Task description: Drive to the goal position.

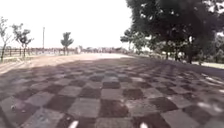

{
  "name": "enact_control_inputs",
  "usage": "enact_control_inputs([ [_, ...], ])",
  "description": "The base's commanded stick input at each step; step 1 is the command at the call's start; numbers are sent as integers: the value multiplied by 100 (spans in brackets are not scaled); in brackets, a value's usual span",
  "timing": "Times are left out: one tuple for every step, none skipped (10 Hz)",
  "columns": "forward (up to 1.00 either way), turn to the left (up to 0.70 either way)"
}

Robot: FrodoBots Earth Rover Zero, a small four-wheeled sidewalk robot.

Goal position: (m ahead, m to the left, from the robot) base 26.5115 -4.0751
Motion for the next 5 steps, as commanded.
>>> enact_control_inputs([
  [70, 0],
  [70, 0],
  [70, 0],
  [70, 0],
  [70, 0],
])
